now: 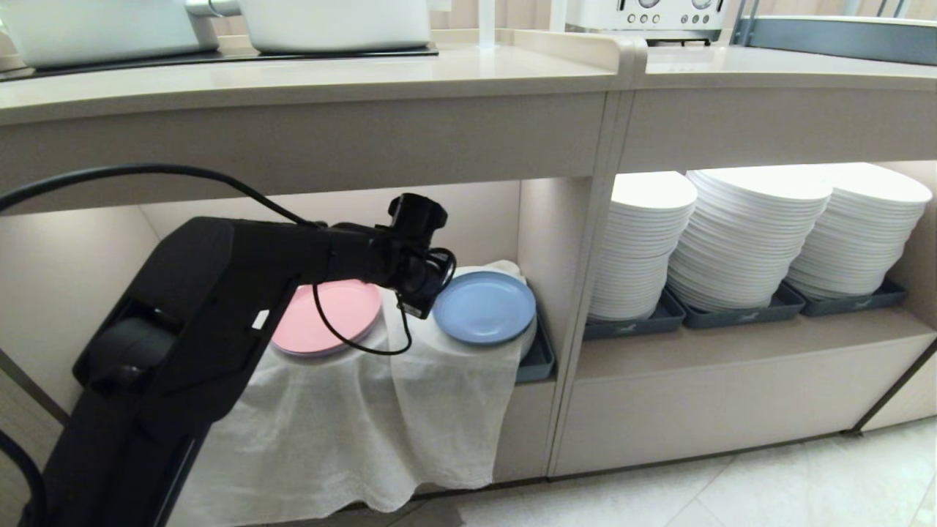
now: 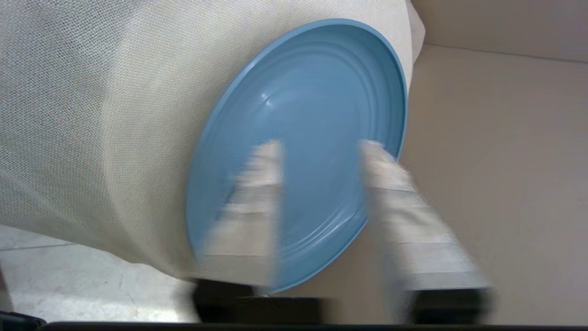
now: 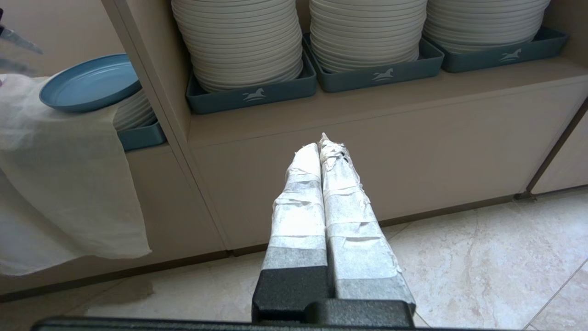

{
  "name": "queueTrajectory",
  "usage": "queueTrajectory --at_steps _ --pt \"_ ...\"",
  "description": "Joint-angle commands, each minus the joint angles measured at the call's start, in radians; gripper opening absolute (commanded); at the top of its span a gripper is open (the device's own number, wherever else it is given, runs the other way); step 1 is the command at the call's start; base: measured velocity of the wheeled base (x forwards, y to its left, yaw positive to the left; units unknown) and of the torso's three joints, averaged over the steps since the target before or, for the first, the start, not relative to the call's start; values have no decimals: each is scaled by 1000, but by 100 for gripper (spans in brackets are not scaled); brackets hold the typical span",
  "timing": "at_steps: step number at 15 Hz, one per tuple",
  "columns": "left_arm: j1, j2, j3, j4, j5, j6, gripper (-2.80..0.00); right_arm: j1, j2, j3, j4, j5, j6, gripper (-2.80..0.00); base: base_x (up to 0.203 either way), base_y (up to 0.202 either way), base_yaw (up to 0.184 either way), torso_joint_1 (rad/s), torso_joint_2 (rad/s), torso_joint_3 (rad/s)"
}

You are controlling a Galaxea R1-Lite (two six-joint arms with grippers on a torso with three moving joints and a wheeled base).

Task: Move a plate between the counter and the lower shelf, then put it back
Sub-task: Put the plate in the cupboard

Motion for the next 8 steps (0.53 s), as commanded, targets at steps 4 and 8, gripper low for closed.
queueTrajectory --at_steps 4,8 --pt "-1 -25 59 7 -1 -9 -280 0 0 0 0 0 0 -280 0 0 0 0 0 0" --pt "-1 -81 179 4 -2 -9 -280 0 0 0 0 0 0 -280 0 0 0 0 0 0"
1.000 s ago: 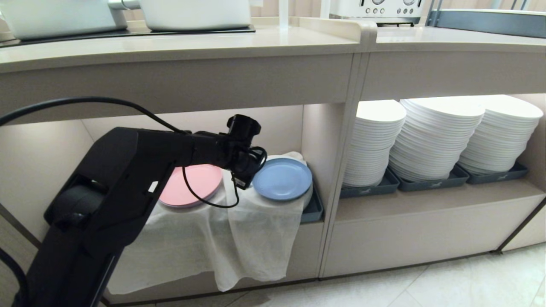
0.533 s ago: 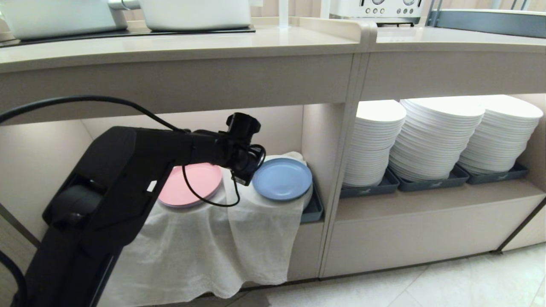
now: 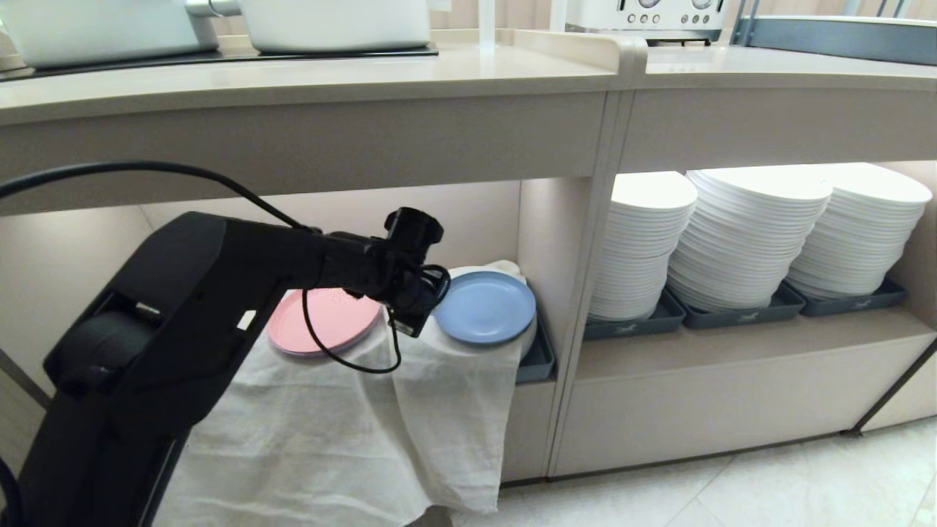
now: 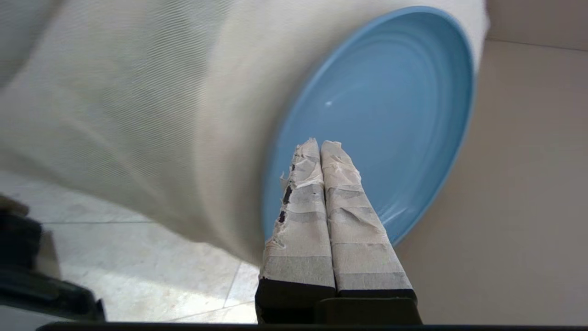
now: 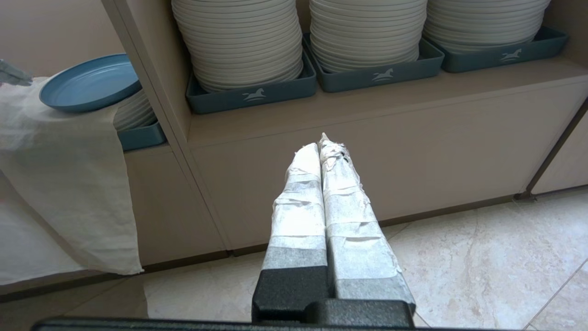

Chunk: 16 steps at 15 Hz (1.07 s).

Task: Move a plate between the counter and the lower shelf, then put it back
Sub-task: Put the plate in the cupboard, then pick up the plate in the cupboard

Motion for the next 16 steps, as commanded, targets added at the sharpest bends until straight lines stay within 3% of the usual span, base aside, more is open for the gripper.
queueTrajectory --at_steps 1,10,16 --pt "-1 -49 64 1 0 -8 -280 0 0 0 -1 0 0 -280 0 0 0 0 0 0" --pt "-21 -257 349 -1 0 -41 -280 0 0 0 -1 0 0 -280 0 0 0 0 0 0" --pt "-49 -438 628 -2 -2 -41 -280 1 0 0 -1 0 0 -280 0 0 0 0 0 0"
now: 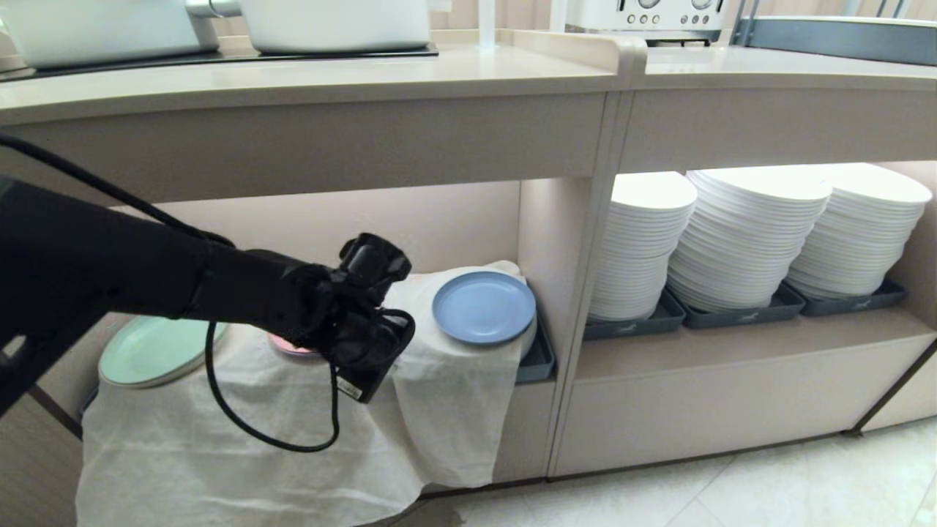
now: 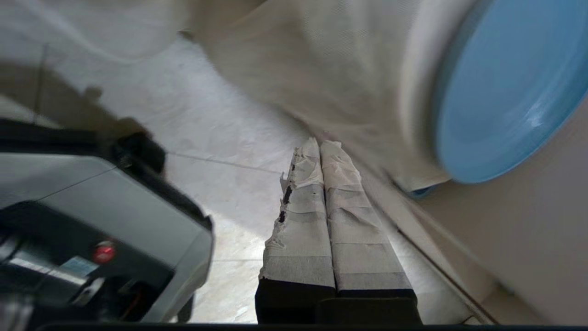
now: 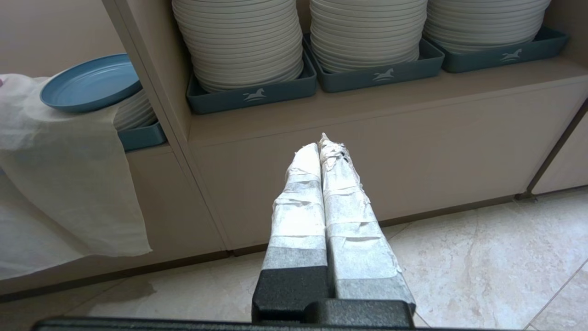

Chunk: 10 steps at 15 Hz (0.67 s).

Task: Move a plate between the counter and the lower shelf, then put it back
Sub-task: Pick up the plate in the cupboard

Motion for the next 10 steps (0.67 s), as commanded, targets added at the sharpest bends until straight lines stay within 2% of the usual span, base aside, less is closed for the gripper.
queueTrajectory --at_steps 1,3,7,8,10 --pt "-6 -97 110 2 1 -5 -280 0 0 0 0 -1 0 -280 0 0 0 0 0 0" --pt "-12 -178 221 2 2 8 -280 1 0 0 0 -1 0 -280 0 0 0 0 0 0" --pt "-22 -349 405 -8 13 91 -280 1 0 0 0 -1 0 -280 0 0 0 0 0 0" --pt "-22 -395 454 -28 28 121 -280 1 0 0 0 -1 0 -280 0 0 0 0 0 0" --pt "-22 -468 553 -78 88 230 -280 0 0 0 0 -1 0 -280 0 0 0 0 0 0"
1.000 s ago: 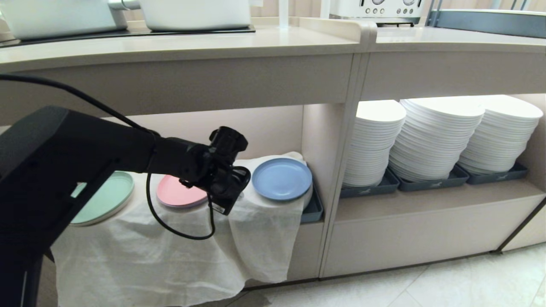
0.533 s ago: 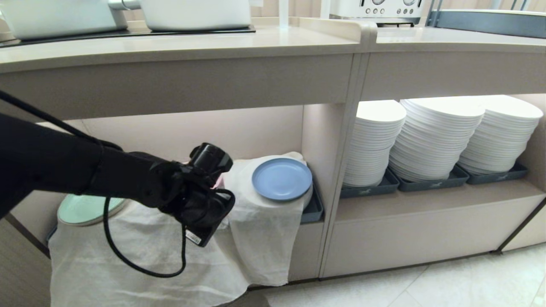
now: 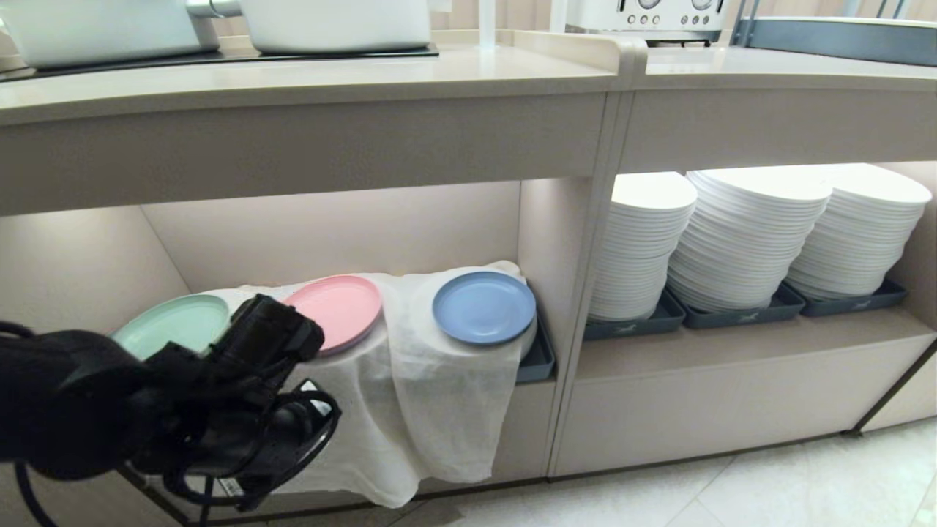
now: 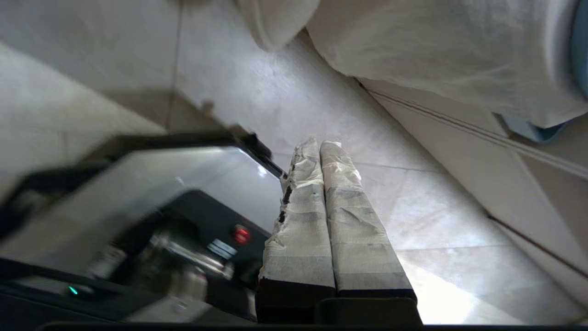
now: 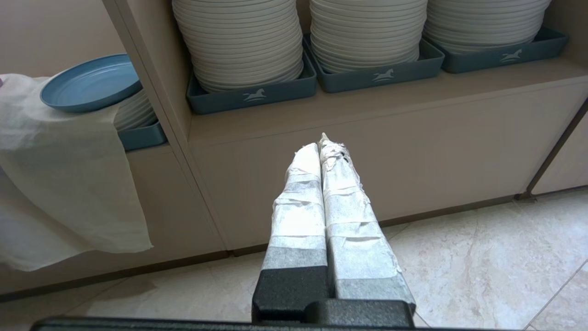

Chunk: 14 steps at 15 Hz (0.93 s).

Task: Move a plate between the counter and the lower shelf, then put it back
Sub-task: Pick up the plate in the cupboard

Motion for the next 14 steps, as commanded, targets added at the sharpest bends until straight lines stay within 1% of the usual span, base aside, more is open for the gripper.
queueTrajectory --at_steps 1,2,3,4,6,8,11,14 --pt "7 -112 85 -35 46 108 -280 0 0 0 -1 0 0 -280 0 0 0 0 0 0" --pt "24 -144 104 -47 69 170 -280 1 0 0 -1 0 0 -280 0 0 0 0 0 0" --pt "40 -175 115 -51 82 217 -280 0 0 0 -1 0 0 -280 0 0 0 0 0 0" --pt "59 -221 127 -52 92 279 -280 0 0 0 -1 0 0 -280 0 0 0 0 0 0" --pt "112 -309 154 -53 101 410 -280 1 0 0 -1 0 0 -280 0 0 0 0 0 0" --pt "180 -395 195 -53 103 549 -280 0 0 0 -1 0 0 -280 0 0 0 0 0 0" --pt "255 -536 249 -53 109 737 -280 0 0 0 -1 0 0 -280 0 0 0 0 0 0" --pt "275 -710 293 -55 132 908 -280 0 0 0 -1 0 0 -280 0 0 0 0 0 0"
